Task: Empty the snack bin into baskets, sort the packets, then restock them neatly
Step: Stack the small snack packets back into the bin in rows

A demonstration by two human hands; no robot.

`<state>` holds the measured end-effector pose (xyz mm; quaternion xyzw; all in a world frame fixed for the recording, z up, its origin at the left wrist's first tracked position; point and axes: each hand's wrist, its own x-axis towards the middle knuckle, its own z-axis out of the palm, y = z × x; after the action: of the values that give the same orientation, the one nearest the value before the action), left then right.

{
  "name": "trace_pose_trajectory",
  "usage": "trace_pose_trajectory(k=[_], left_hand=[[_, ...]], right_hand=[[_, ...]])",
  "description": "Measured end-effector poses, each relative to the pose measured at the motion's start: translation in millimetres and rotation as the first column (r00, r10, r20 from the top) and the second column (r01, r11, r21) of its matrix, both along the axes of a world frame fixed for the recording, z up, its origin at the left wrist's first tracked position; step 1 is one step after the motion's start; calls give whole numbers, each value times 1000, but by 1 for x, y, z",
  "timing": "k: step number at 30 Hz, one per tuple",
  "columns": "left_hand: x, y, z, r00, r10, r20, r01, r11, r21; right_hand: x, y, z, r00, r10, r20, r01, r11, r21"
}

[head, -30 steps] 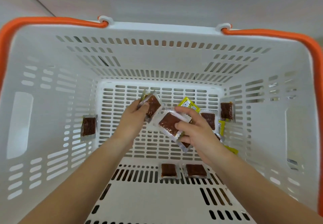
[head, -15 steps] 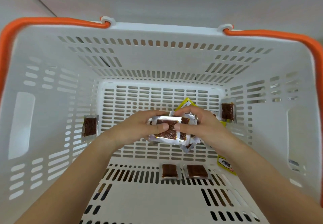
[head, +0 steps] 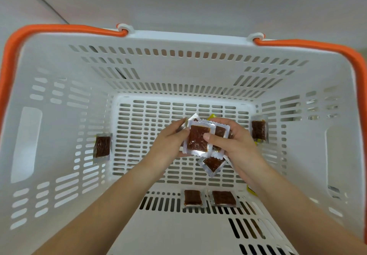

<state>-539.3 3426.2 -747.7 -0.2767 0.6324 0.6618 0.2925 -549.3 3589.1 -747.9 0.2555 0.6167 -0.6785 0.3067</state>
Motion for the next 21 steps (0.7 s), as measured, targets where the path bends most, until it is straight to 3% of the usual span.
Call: trace_pose_trajectory(k=[6,12,16,21], left_hand=[[2,3,9,989,-137,-48,140,989,51],[0,-2,-3,999,48,-15,-50,990,-128],[1,1,-4,997,73,31,-69,990,-126],[-7,-5,2,988,152,-43,-157,971,-180]], right_hand=[[-1,-2,2,1000,12,-16,-12,1000,7],[-5,9,1,990,-141,7,141,990,5],[-2,0,2,992,-125,26,126,991,-48],[-4,4,3,985,-167,41,171,977,-127]])
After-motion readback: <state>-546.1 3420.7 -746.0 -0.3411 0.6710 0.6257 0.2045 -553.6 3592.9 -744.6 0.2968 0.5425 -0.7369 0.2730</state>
